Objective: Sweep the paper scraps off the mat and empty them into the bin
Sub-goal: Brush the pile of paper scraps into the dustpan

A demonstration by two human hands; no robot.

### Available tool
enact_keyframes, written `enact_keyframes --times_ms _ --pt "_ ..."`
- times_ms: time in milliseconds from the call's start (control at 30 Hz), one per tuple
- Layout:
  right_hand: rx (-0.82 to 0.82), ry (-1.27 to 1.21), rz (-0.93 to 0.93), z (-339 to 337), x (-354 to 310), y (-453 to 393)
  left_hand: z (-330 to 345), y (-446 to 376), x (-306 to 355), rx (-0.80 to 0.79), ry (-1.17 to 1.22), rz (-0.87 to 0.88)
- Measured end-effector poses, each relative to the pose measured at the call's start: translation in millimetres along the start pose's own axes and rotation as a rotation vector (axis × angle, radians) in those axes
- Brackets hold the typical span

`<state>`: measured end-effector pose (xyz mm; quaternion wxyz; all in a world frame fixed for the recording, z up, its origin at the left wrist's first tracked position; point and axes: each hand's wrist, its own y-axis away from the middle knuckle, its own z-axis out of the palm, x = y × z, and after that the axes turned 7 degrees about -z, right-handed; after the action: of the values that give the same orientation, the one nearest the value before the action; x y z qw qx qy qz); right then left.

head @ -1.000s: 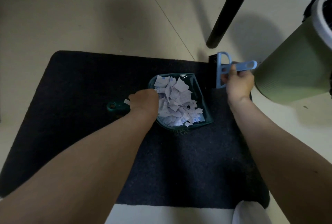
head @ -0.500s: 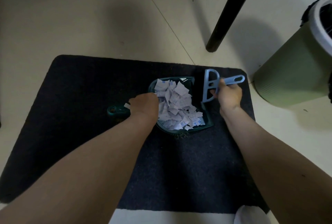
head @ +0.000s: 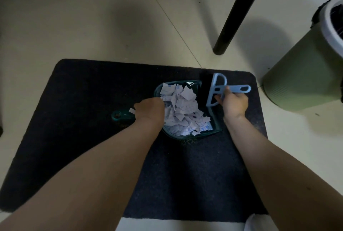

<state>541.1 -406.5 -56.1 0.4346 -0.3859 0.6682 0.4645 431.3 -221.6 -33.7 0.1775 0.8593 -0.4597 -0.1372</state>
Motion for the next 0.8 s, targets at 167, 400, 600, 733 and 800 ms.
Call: enact_keyframes --times_ms 167,400,600,733,800 --pt "0.159 0.063 -0.132 -6.3 -20.2 -7.5 -0.4 0.0 -0.3 -0.003 -0.007 -0.001" --pt "0.083 0.153 -0.045 3.5 -10.0 -7.5 -2.1 4.7 -20.3 0.006 -0.047 0.008" --pt "-0.076 0.0 -0.036 11.7 0.7 18.7 -0.3 7.7 -25.8 -0.01 -0.037 -0.021" --pt "0.12 -0.093 -0.103 1.3 -16.6 8.8 1.0 6.1 -26.9 0.0 -0.033 -0.015" --pt "0.175 -0.034 -0.117 -3.4 -19.8 -0.4 2.4 5.2 -27.0 0.007 -0.031 -0.014"
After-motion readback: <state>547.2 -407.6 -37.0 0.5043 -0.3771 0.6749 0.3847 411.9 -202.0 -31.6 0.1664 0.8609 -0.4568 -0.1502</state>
